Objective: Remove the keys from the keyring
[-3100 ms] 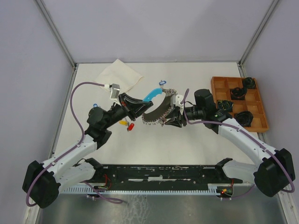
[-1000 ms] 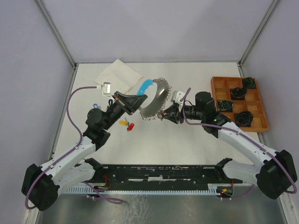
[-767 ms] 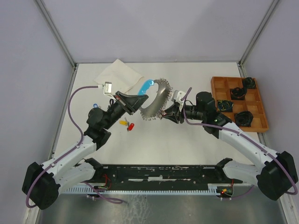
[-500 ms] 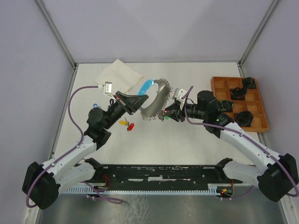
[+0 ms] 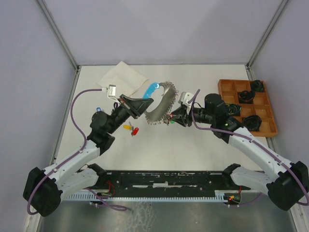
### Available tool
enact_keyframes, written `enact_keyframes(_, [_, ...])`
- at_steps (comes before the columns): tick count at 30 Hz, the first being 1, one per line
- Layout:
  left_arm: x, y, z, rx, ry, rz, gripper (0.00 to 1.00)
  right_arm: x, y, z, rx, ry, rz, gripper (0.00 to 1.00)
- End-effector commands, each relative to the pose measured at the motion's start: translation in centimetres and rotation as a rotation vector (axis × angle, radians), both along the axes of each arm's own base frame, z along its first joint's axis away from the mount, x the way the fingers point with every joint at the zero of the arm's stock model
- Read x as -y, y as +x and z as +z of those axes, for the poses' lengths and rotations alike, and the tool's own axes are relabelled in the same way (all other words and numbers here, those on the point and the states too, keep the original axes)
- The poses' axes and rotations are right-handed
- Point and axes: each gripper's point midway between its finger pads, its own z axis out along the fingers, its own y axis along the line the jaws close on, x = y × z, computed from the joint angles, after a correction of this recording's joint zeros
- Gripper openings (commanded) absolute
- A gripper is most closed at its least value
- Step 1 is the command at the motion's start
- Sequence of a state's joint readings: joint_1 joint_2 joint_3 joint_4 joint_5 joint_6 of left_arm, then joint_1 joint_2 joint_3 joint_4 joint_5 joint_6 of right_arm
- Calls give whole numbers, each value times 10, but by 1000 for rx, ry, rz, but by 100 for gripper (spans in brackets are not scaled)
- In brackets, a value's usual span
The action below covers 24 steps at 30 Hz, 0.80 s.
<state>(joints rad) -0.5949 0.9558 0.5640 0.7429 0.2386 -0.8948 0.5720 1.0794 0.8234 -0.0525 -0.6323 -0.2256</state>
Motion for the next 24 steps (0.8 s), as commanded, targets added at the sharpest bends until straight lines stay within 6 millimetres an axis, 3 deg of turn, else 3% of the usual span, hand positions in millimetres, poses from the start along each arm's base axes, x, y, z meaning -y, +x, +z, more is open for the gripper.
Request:
enact_keyframes(1, [-5, -9, 49, 95, -109, -23, 3, -5, 0, 31, 73, 43, 15, 39])
enact_keyframes(6, [-4, -8, 47, 88, -108, -24, 3, -7, -6, 32, 72, 48, 43, 40])
enact_keyframes(24, [-2, -9, 46, 86, -103, -38, 3, 3, 11, 34, 101, 21, -63, 39])
